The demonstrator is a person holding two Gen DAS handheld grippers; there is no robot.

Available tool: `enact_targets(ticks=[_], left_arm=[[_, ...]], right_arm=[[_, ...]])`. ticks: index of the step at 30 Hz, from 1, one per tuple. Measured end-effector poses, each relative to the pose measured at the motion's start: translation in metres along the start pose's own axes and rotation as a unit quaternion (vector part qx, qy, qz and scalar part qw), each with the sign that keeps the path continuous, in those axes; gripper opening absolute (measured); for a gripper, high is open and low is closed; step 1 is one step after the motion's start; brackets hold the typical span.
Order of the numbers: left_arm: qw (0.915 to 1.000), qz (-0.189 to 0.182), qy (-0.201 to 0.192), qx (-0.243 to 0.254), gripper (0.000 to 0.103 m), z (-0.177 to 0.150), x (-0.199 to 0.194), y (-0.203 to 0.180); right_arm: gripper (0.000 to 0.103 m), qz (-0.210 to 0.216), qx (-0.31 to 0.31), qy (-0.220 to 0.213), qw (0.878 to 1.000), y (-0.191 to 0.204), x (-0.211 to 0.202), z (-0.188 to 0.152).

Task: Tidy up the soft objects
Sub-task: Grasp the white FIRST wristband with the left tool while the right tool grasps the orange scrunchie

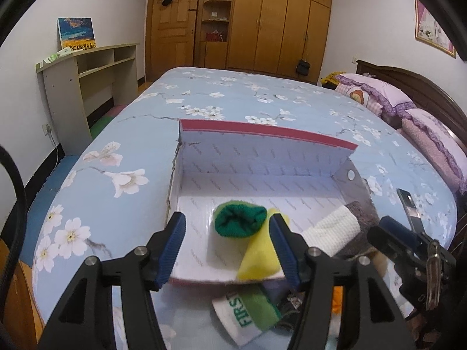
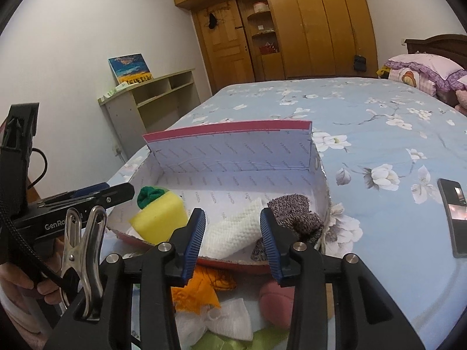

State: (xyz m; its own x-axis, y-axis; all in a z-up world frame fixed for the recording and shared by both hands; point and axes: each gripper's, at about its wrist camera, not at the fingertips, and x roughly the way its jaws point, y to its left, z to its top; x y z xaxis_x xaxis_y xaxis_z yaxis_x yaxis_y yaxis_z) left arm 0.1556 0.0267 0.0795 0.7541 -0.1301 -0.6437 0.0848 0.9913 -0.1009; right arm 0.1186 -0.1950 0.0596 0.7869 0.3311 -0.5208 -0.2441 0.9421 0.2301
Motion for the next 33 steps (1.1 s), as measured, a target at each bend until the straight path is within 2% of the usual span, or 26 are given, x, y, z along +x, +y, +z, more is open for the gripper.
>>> enact_targets(ticks=[8,19,26,33], left_arm=[[0.9999,-0.009,0.01,-0.008,0.063,-0.021,-0.015,-0.001],[0.9984,-0.005,0.049,-0.026,0.063,-0.057,-0.009,-0.001],[0.9957,-0.001,0.079,-0.048,0.063,-0.069,0.003,0.003],[0.9956,-0.001,0.081,-0.049,0.063,-0.071,0.007,0.0]], right_arm=[[0.04,-0.001,0.002,-0.003,1.0,0.001,-0.018,-0.009],[0.041,0.003,0.008,0.006,1.0,0.001,-0.029,-0.029],[0.041,0.006,0.008,0.004,1.0,0.0,-0.033,-0.035],[0.041,0.003,0.002,0.005,1.0,-0.001,-0.032,-0.037]])
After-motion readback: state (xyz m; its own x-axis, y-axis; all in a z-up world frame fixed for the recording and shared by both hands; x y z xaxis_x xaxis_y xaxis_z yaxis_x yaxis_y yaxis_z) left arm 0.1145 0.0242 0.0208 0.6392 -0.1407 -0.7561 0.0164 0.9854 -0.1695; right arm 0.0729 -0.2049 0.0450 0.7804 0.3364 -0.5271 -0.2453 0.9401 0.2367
